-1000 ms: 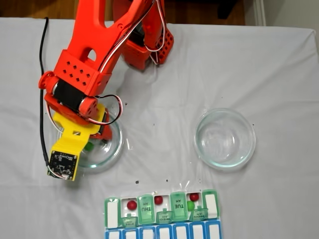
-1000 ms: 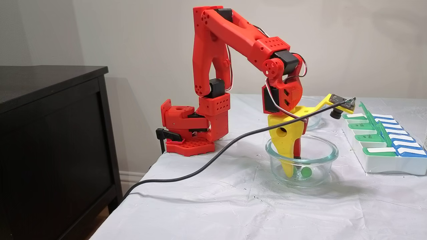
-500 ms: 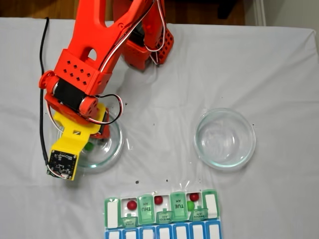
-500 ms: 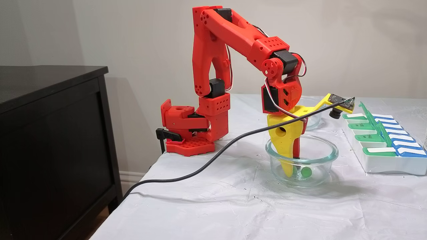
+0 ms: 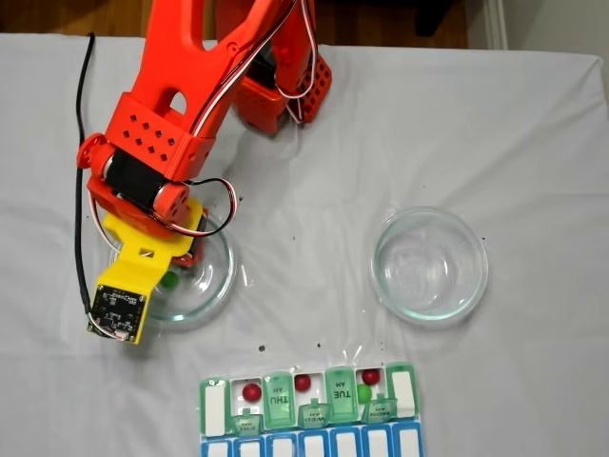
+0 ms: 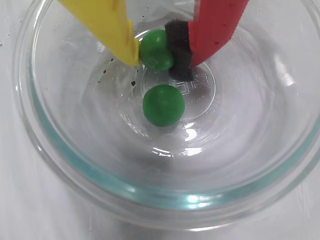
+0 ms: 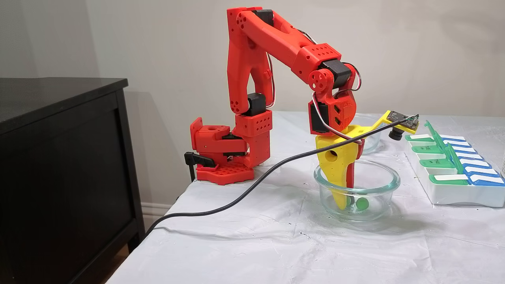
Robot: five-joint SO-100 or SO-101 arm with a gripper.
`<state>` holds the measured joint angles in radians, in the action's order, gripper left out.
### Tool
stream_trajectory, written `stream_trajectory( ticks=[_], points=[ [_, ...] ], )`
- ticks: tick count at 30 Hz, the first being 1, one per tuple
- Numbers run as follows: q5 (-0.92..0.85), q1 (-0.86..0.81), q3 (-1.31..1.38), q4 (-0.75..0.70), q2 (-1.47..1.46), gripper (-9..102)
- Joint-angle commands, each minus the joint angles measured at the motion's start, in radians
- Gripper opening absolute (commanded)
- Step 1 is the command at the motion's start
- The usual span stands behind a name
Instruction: Sort medicines into box.
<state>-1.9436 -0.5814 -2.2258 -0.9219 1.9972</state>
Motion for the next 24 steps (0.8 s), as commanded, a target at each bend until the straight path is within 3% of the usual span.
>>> stream_trajectory(
  ticks=[1,16,24],
  points=[
    [0.008,-0.021,0.025,-0.029,0.086,2],
    [0.179,0.038,0.074,-0.132,0.259,0],
    [0.537,0.104,-0.017,0.129,0.586,0]
  ],
)
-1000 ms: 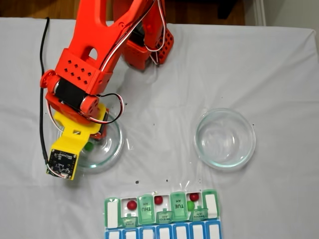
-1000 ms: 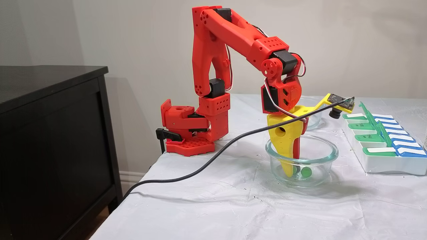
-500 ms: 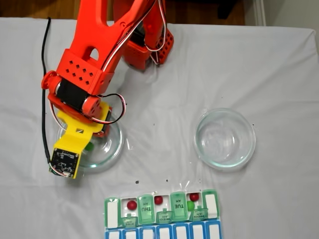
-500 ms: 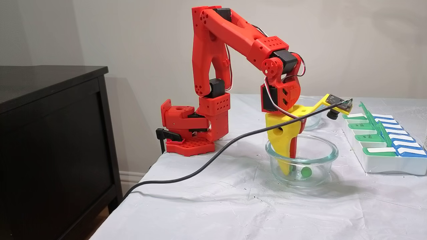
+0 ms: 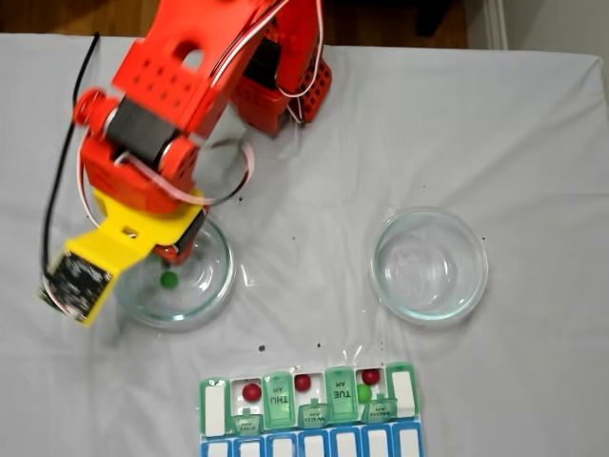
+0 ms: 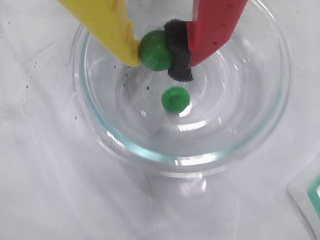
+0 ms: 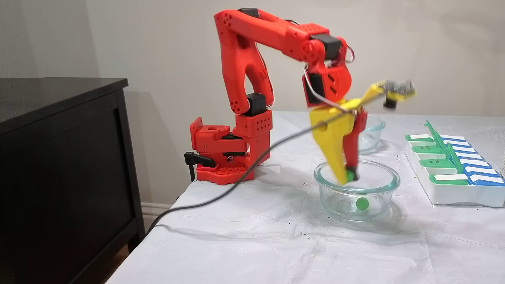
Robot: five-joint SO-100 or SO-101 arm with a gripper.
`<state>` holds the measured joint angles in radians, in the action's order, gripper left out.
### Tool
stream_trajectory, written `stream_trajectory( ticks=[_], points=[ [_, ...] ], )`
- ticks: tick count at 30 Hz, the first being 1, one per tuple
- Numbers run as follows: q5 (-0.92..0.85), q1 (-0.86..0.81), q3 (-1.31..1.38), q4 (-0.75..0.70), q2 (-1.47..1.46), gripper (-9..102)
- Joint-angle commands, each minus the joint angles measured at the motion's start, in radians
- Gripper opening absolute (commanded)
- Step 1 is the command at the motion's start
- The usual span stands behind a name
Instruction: Sort medicines into box.
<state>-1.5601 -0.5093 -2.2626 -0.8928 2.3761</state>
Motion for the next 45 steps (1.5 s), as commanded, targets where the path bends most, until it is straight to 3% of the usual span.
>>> stream_trajectory(
  ticks=[1,5,9,16,24,39,45],
  points=[
    [0.225,0.051,0.031,0.110,0.224,0],
    [0.531,0.190,0.037,0.184,0.268,0],
    [0.874,0.334,-0.057,0.400,0.261,0],
    [1.147,0.466,-0.018,0.555,0.061,0],
    [1.166,0.549,0.032,0.669,-0.166,0],
    [1.117,0.621,-0.063,0.834,-0.258,0],
    [1.121,0.618,-0.075,0.833,-0.239,0]
  ],
)
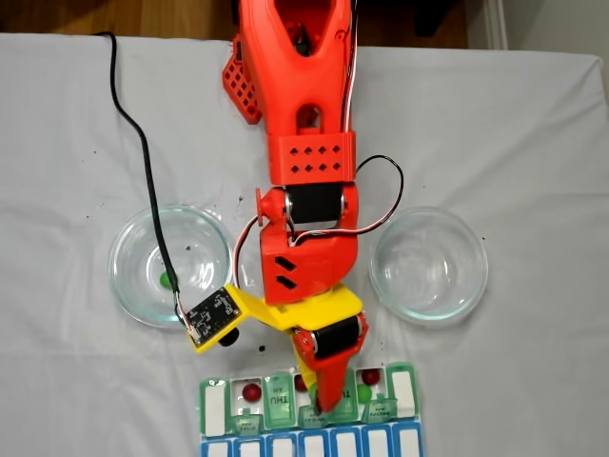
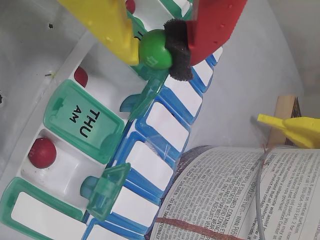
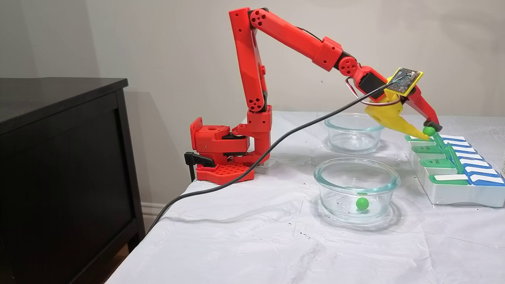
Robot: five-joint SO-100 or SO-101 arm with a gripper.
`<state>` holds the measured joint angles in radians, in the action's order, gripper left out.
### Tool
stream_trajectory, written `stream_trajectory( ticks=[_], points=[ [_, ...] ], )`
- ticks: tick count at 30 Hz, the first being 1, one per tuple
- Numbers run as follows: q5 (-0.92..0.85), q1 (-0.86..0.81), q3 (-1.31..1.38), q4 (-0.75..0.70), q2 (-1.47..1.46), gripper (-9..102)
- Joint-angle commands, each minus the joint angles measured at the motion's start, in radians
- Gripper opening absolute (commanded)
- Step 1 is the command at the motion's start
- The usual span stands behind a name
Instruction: Sort medicines into box.
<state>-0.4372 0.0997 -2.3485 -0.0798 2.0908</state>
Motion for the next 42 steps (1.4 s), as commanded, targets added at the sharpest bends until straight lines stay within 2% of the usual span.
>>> stream_trajectory(
  ticks=[1,4,7,13,21,25,30,42],
  points=[
    [0.002,0.008,0.009,0.018,0.049,0],
    [0.012,0.006,-0.006,0.034,0.052,0],
    [0.038,-0.006,-0.046,0.110,0.100,0],
    [0.089,-0.040,-0.052,0.124,0.176,0],
    [0.098,-0.063,-0.077,0.067,0.232,0],
    [0.149,-0.054,-0.051,-0.103,0.224,0],
    [0.265,-0.069,-0.021,-0.170,0.189,0],
    [0.258,-0.058,-0.005,-0.089,0.127,0]
  ],
)
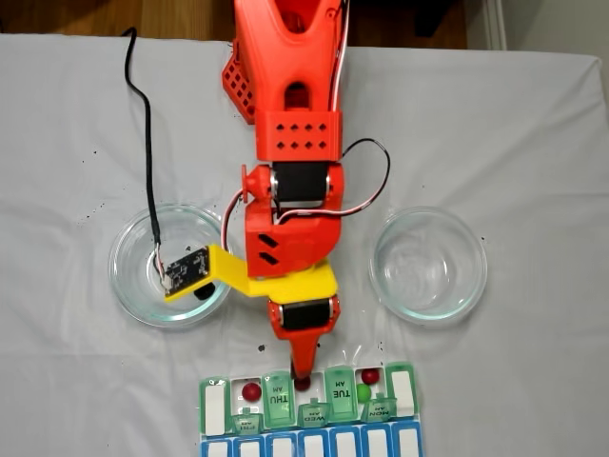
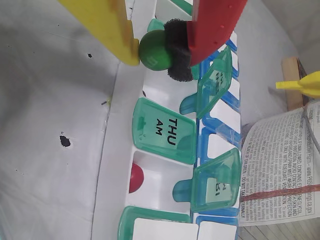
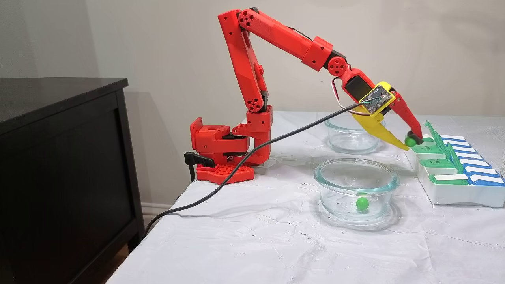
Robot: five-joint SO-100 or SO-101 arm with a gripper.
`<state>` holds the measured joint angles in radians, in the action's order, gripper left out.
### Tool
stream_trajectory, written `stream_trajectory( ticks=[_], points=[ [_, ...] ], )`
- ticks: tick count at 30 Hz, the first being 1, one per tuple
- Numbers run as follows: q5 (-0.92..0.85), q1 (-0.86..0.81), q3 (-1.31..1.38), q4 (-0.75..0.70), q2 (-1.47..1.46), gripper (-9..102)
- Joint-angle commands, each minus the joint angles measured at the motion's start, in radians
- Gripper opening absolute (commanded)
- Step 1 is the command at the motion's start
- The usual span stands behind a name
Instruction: Sort medicines into box.
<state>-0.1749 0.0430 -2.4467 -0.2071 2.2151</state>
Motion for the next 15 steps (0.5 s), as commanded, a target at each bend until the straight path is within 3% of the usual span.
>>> stream_trajectory(
  ticks=[1,15],
  points=[
    [-0.008,0.000,0.091,0.048,0.000,0],
    [-0.015,0.011,0.178,0.147,-0.187,0]
  ],
)
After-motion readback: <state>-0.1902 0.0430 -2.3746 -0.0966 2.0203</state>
